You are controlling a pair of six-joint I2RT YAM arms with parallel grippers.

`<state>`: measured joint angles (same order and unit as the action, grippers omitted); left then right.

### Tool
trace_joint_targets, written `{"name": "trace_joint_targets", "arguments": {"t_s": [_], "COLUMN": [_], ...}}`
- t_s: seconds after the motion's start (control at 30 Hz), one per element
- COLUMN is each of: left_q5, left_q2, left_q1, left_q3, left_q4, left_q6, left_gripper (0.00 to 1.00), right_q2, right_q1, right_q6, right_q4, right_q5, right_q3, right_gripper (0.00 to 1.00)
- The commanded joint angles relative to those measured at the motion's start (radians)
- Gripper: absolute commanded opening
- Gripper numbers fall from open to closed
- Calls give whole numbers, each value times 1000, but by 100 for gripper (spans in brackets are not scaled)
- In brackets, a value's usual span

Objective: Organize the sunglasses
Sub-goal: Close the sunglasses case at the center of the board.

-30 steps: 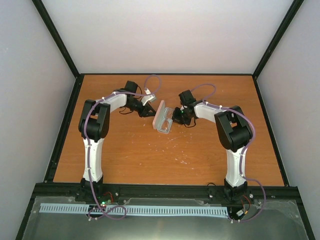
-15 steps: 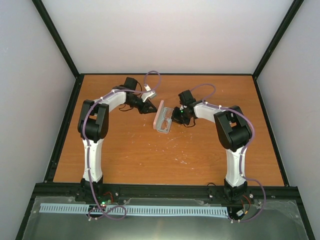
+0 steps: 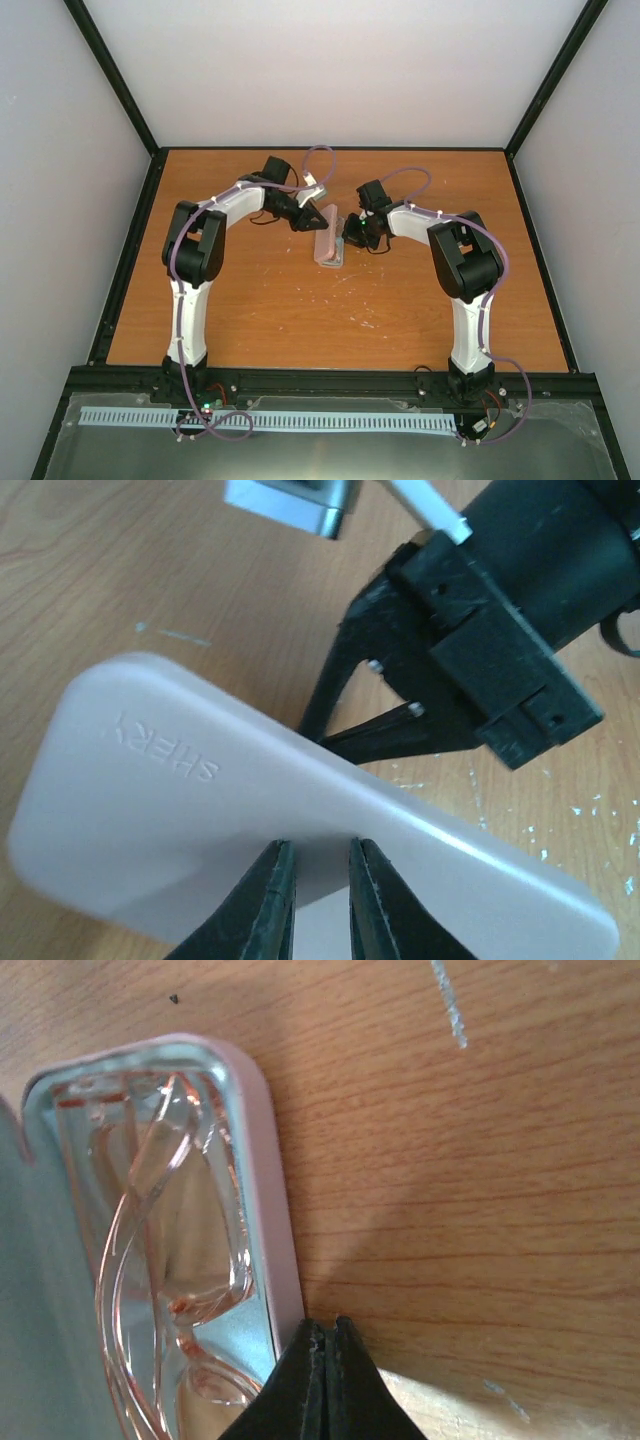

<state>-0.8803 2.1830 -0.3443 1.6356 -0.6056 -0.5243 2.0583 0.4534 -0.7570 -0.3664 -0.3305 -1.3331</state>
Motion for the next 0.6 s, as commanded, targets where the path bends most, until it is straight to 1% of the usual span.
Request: {"name": "trace_joint_targets", "arguments": {"t_s": [0.0,0.43,0.57], "left_q5": [-41,-39,-26], "left_q2": [0,58,44], "left_q1": [-44,-53,-55], "left_q3": [-4,-23,-8], "left_q4": [22,18,4], "left_q6": [26,16,10], "left_gripper": [17,17,15], "right_q2": [32,15,-6], "right_q1": [16,21,15], "right_q6": [-6,-8,3], "right_q4": [6,45,26], "right_q5": [9,-20,13], "right_q3": [11,32,27], "right_gripper": [3,3,3]}}
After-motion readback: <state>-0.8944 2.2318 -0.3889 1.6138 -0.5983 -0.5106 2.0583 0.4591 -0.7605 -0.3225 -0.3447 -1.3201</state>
